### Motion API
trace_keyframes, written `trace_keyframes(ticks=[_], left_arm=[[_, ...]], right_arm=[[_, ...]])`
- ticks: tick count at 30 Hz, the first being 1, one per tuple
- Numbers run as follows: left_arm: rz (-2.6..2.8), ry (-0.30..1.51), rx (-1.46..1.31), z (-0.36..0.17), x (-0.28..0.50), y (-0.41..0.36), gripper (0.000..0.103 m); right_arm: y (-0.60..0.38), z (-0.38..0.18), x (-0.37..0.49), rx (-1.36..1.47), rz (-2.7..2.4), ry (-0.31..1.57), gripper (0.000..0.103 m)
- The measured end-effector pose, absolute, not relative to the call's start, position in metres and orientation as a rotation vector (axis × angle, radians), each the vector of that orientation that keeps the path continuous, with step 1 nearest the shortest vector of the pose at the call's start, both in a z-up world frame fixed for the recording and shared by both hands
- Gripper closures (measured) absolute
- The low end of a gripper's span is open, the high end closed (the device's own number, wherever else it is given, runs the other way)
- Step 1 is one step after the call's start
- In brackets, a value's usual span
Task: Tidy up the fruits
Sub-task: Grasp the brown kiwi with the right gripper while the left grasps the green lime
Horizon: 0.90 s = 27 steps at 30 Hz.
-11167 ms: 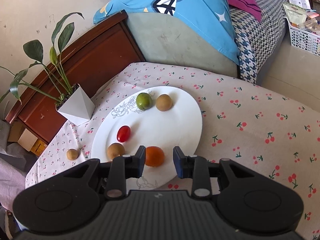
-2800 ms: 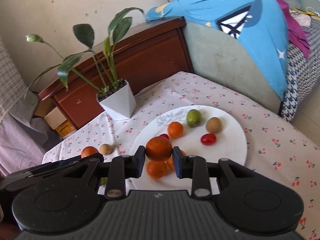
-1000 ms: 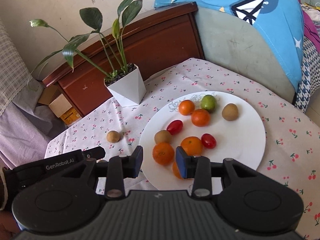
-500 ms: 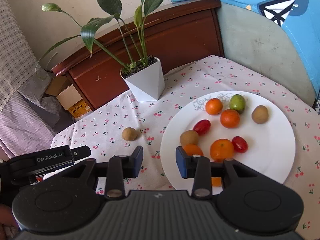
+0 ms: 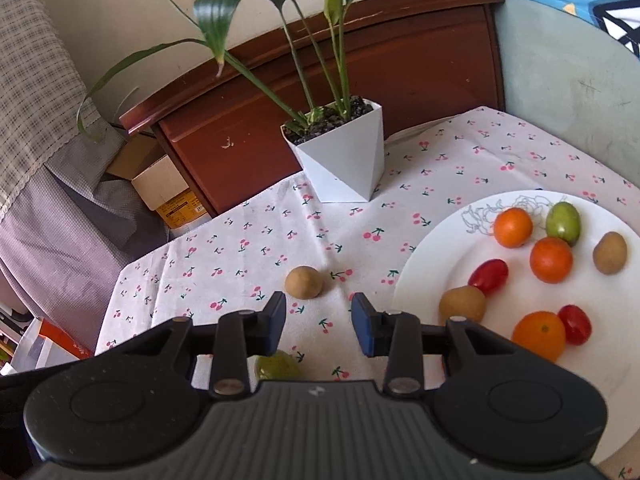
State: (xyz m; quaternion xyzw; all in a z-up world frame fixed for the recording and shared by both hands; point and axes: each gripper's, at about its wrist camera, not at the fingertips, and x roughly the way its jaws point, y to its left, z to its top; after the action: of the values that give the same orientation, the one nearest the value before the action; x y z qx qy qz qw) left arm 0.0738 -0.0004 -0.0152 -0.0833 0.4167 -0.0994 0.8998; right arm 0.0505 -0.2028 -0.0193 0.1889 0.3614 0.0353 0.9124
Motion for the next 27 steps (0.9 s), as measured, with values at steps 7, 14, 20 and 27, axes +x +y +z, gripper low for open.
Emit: trace_keyframes(ticks=[7,14,20,27], left_arm=[[-0.175,0.895,-0.186,-0.021,0.077,0.002,0.054],[-0.184,0.907,-0.187,-0.023,0.078,-0.001,0.054],[-0.202,0.925,-0.175,-0.027,0.077,-0.006,0.054],[-0.278,0.911,-0.164,-0.024,0.069,-0.014,0.054]], right_arm=[[-0.188,-0.032,0.072,0.338,0.091,0.753,0.066],[-0.184,-0.041,0.086,0.326,0.081,0.755,0.066],[-0.179,-0.046,0.091,0.291,0.091,0.754,0.076],[-0.185,-0.035,0.083,0.281,0.096,0.729,0.076]])
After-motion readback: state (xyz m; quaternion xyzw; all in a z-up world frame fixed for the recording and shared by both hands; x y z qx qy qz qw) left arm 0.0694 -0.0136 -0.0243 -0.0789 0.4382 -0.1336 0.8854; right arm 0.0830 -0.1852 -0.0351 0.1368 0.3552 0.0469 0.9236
